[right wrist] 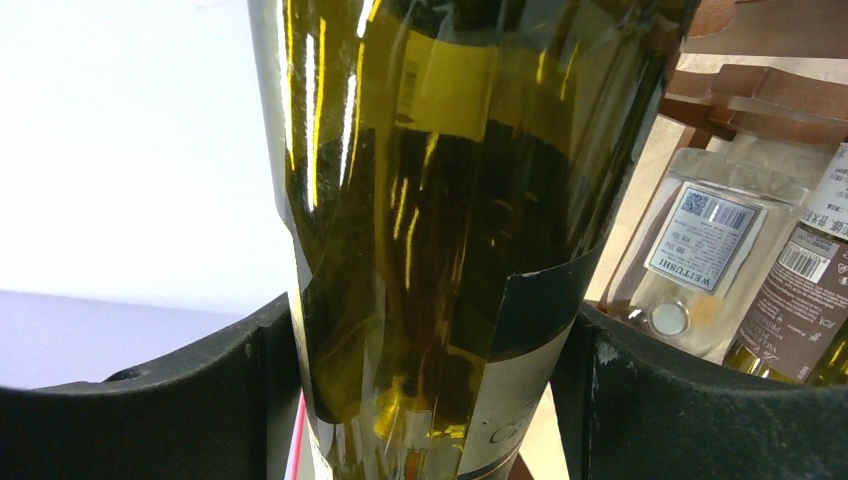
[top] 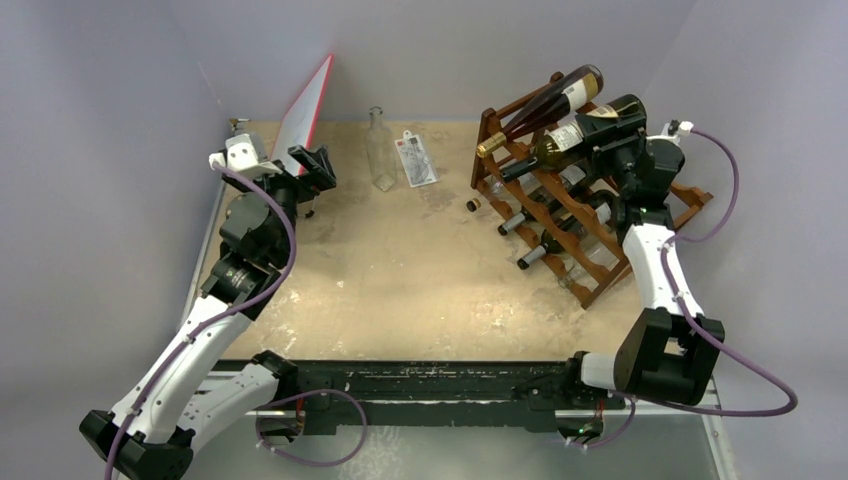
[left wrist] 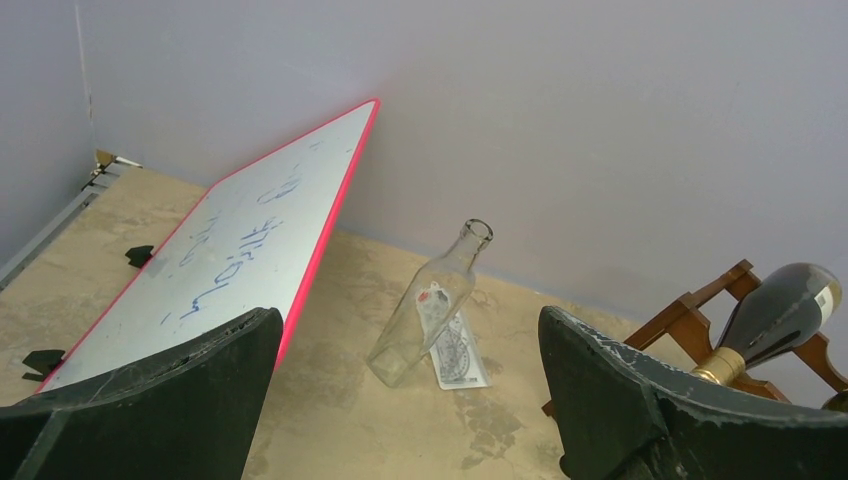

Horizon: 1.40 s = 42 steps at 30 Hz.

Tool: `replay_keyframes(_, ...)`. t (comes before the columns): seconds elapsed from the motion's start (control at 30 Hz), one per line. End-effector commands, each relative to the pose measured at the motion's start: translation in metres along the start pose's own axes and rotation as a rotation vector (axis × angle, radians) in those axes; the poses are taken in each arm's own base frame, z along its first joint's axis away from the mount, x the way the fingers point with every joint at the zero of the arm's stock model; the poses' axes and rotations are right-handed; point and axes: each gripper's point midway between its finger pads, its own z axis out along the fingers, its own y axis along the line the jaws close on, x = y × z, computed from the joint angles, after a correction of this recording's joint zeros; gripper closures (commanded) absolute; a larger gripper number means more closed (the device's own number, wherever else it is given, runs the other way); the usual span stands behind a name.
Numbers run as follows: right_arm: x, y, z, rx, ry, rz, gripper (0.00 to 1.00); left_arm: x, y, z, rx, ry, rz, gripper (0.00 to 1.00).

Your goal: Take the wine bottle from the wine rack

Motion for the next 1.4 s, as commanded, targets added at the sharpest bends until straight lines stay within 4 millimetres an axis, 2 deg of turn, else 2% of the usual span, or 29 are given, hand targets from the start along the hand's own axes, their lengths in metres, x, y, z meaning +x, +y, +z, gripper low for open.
replay_keyframes(0.0,-0.016,0.07,-0.026,-0.238,-0.057,-0.077,0.65,-0.01,-0.012,0.001,0.044,-0.029,-0.043,0.0)
replay_keyframes(0.17,-0.014,0.09,-0.038,-0.301,-0.037,-0.121,0.66,-0.004,-0.017,0.004,0.064,-0.011,-0.036,0.0)
replay_keyframes(0.33,-0.019,0.114,-0.05,-0.328,-0.044,-0.225,0.67,0.01,-0.044,0.009,0.186,0.058,-0.028,0.0)
replay_keyframes(0.43,-0.013,0.127,-0.059,-0.365,-0.006,-0.25,0.68,0.023,-0.073,0.009,0.32,0.133,-0.045,0.0)
replay_keyframes(0.6,0.003,0.143,-0.073,-0.407,0.057,-0.263,0.68,0.048,-0.134,0.0,0.597,0.298,-0.146,0.0)
replay_keyframes(0.73,0.023,0.154,-0.079,-0.431,0.114,-0.277,0.68,0.061,-0.18,-0.019,0.801,0.453,-0.35,0.01)
replay_keyframes(0.87,0.054,0.166,-0.081,-0.461,0.171,-0.276,0.68,0.069,-0.208,-0.046,0.928,0.532,-0.486,0.0)
replay_keyframes(1.07,0.104,0.174,-0.078,-0.503,0.291,-0.238,0.69,0.092,-0.225,-0.082,1.013,0.665,-0.499,0.0)
replay_keyframes(1.13,0.116,0.176,-0.078,-0.517,0.32,-0.226,0.7,0.111,-0.221,-0.086,0.97,0.728,-0.479,0.0)
replay_keyframes(1.23,0.127,0.18,-0.081,-0.538,0.345,-0.213,0.7,0.14,-0.204,-0.088,0.879,0.787,-0.426,0.02)
replay_keyframes(1.37,0.139,0.185,-0.085,-0.559,0.374,-0.202,0.7,0.154,-0.191,-0.097,0.842,0.827,-0.423,0.03)
